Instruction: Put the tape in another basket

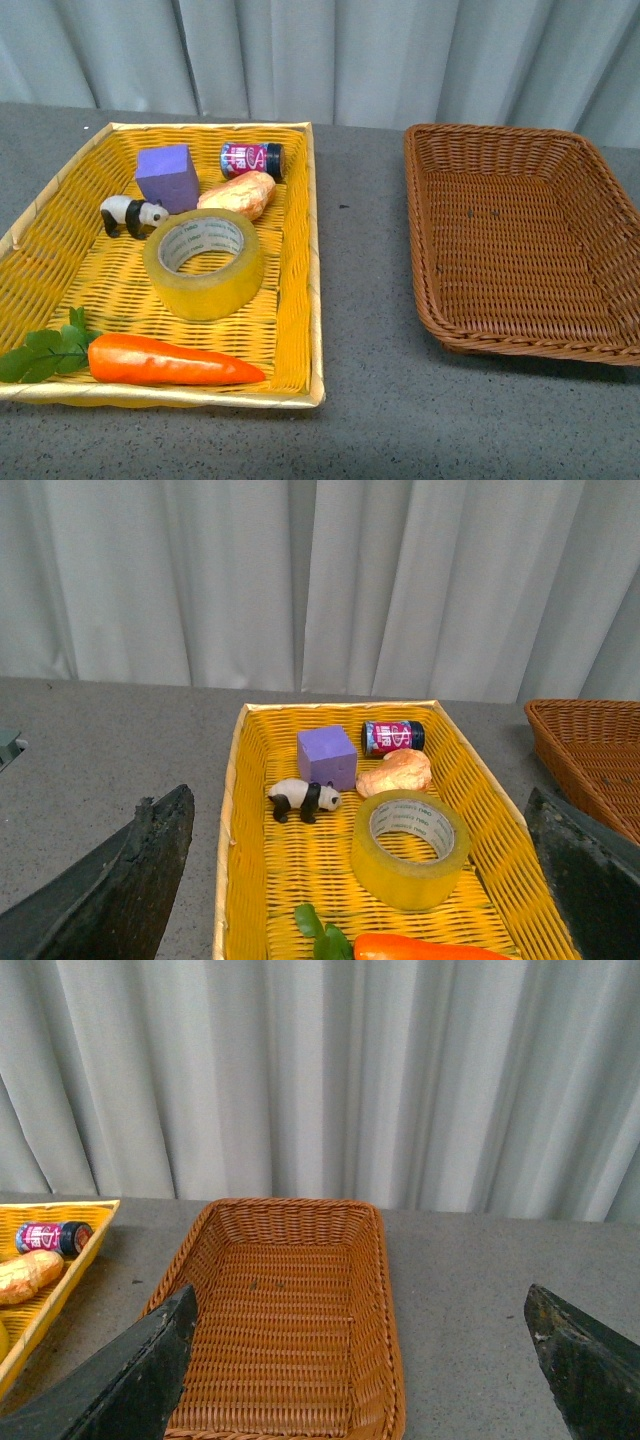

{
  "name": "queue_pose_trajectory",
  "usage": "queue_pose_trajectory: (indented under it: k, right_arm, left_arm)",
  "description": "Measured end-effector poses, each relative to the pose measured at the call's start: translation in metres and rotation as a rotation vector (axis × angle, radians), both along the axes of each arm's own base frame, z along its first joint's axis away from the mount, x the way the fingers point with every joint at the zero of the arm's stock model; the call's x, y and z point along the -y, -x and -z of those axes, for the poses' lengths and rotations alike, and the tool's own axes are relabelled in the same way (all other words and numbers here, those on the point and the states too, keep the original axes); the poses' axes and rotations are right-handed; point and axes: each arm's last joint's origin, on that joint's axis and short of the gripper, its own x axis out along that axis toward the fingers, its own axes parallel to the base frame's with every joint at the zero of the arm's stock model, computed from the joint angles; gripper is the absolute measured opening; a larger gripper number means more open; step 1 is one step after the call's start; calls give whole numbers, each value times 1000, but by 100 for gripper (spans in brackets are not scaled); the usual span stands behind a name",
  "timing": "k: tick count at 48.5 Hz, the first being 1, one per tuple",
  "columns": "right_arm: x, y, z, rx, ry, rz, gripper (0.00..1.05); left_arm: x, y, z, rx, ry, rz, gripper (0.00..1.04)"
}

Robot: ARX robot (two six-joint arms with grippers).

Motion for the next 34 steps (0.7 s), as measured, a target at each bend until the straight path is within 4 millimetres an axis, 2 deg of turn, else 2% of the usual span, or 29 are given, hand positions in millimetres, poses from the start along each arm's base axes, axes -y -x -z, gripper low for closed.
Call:
queue_pose_trajectory:
  k: [34]
  right_arm:
    - [0,0,0,0,0,0,96]
  left_arm:
    - [0,0,0,0,0,0,98]
